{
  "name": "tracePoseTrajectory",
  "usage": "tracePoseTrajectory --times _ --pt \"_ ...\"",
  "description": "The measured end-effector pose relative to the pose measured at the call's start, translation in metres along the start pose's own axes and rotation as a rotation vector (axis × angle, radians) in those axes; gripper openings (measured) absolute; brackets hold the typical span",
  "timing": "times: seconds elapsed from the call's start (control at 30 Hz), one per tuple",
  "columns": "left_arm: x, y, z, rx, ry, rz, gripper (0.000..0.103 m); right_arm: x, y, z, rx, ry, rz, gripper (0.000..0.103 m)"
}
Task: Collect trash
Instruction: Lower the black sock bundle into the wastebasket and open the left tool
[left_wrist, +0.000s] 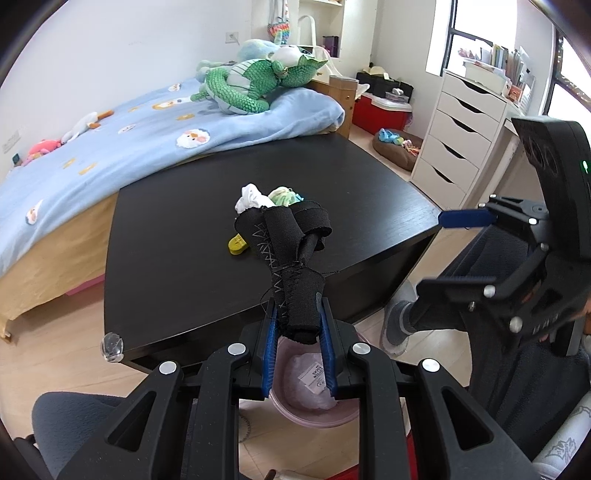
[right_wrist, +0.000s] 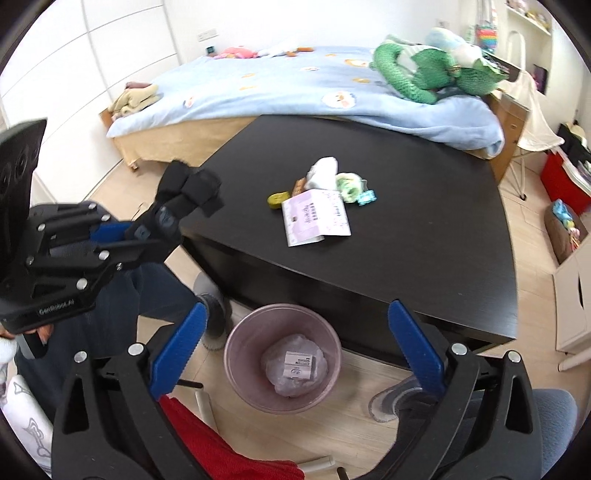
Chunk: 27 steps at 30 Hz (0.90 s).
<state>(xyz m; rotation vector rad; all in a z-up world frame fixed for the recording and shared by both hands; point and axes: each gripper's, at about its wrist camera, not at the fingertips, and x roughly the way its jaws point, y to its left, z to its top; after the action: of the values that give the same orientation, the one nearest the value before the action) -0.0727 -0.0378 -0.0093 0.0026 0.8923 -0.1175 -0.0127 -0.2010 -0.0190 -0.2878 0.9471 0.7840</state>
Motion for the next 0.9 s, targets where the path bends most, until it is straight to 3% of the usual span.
tracePoseTrajectory --times 0.43,0.57,0.67,0.7,0.73,0.9 --pt "-0.001 -0.022 0.004 0.069 0.016 -0.045 0.022 -0.043 -0.038 -0.001 0.095 -0.106 -0.094 0.100" --pt "0.000 -0.028 0.007 0.092 0.015 -0.060 0.027 -0.048 -0.046 -0.002 0.118 -0.119 -0.104 0.100" --pt "0.000 -0.030 0.008 0.097 0.009 -0.070 0.056 -0.048 -0.048 -0.003 0.126 -0.122 -0.098 0.100" --pt "0.000 -0.030 0.008 0.094 0.004 -0.069 0.076 -0.048 -0.048 -0.003 0.127 -0.121 -0.096 0.100" --pt "0.000 -0.029 0.008 0.086 -0.003 -0.077 0.089 -0.048 -0.048 -0.004 0.128 -0.121 -0.095 0.100" --pt "0.003 -0.024 0.008 0.067 -0.007 -0.050 0.094 -0.045 -0.045 -0.004 0.122 -0.117 -0.084 0.100"
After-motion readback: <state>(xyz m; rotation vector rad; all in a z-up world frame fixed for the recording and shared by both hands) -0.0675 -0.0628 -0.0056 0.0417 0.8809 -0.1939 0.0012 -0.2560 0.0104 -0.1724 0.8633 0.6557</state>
